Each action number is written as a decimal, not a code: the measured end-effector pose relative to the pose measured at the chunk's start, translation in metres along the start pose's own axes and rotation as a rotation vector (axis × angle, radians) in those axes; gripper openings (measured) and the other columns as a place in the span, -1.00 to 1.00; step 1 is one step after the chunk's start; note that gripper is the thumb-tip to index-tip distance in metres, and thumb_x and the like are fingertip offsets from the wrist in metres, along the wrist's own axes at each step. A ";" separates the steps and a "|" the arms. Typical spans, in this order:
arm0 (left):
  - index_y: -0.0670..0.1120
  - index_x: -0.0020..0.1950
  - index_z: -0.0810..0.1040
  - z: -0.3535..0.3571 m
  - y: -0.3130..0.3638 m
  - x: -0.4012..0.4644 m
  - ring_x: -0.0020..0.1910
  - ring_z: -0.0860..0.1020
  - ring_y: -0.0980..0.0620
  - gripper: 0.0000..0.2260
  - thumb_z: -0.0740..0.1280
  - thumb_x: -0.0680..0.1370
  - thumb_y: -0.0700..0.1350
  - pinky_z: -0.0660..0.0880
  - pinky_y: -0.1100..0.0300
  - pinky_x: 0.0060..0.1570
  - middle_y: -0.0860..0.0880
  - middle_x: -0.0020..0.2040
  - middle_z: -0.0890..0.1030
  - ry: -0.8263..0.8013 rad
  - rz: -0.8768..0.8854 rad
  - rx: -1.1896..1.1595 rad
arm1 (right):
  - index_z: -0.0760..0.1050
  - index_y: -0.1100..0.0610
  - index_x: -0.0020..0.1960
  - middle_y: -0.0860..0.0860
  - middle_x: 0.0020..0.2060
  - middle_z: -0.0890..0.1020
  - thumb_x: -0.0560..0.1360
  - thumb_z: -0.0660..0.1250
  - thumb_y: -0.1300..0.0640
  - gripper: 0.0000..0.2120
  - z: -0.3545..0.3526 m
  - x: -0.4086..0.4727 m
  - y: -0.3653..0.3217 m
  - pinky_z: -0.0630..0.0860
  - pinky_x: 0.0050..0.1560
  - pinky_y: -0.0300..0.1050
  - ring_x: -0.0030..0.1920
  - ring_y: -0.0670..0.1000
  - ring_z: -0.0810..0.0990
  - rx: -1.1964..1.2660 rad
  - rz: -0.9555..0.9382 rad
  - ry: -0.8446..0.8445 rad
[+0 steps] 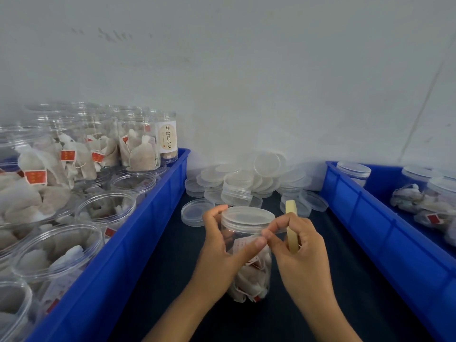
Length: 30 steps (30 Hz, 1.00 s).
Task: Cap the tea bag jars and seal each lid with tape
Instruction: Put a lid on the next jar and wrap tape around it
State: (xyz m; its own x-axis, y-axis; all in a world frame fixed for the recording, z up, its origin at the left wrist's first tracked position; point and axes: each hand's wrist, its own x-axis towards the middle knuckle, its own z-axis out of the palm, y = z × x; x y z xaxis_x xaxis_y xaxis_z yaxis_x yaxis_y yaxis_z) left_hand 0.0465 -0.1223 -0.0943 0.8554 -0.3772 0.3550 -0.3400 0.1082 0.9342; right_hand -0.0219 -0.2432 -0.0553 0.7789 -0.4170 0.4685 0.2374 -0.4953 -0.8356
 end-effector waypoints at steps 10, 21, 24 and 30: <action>0.09 0.14 0.51 0.005 -0.005 0.005 0.00 0.65 0.20 -0.43 0.54 0.22 0.26 0.55 0.36 -0.09 0.12 0.01 0.67 0.295 0.072 0.038 | 0.57 -0.08 -0.09 -0.09 -0.22 0.61 0.53 0.32 0.12 -0.89 -0.011 0.002 0.003 0.42 -0.23 -0.37 -0.25 -0.15 0.53 -0.033 -0.158 -0.168; 0.05 0.14 0.55 -0.022 -0.001 0.010 -0.02 0.66 0.16 -0.35 0.53 0.14 0.29 0.61 0.23 -0.05 0.13 0.01 0.68 0.213 0.002 0.109 | 0.12 -0.21 0.15 -0.02 -0.30 0.59 0.60 0.02 -0.10 -0.86 -0.030 0.009 0.009 0.55 -0.26 -0.12 -0.32 -0.05 0.57 -0.599 -0.165 -0.415; 0.00 0.13 0.56 -0.025 0.000 0.011 -0.02 0.67 0.11 -0.37 0.58 0.15 0.21 0.61 0.20 -0.05 0.08 0.01 0.69 0.179 0.003 0.093 | 0.25 -0.09 0.08 -0.04 -0.32 0.51 0.62 0.00 -0.13 -0.84 -0.032 0.009 0.008 0.45 -0.32 -0.23 -0.34 -0.09 0.50 -0.699 -0.106 -0.398; -0.03 0.13 0.55 -0.027 0.000 0.011 -0.03 0.67 0.10 -0.39 0.55 0.14 0.14 0.59 0.26 -0.10 0.08 0.00 0.70 0.153 0.003 0.052 | 0.33 -0.03 -0.13 -0.06 -0.34 0.48 0.61 0.01 -0.17 -0.72 -0.032 0.010 0.009 0.38 -0.31 -0.23 -0.36 -0.10 0.44 -0.764 -0.094 -0.351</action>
State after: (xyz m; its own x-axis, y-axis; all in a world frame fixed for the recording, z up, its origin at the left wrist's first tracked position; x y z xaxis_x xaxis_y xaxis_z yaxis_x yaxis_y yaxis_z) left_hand 0.0664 -0.1013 -0.0898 0.9025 -0.2315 0.3632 -0.3594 0.0599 0.9313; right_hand -0.0306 -0.2766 -0.0489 0.9407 -0.1498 0.3045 -0.0491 -0.9480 -0.3146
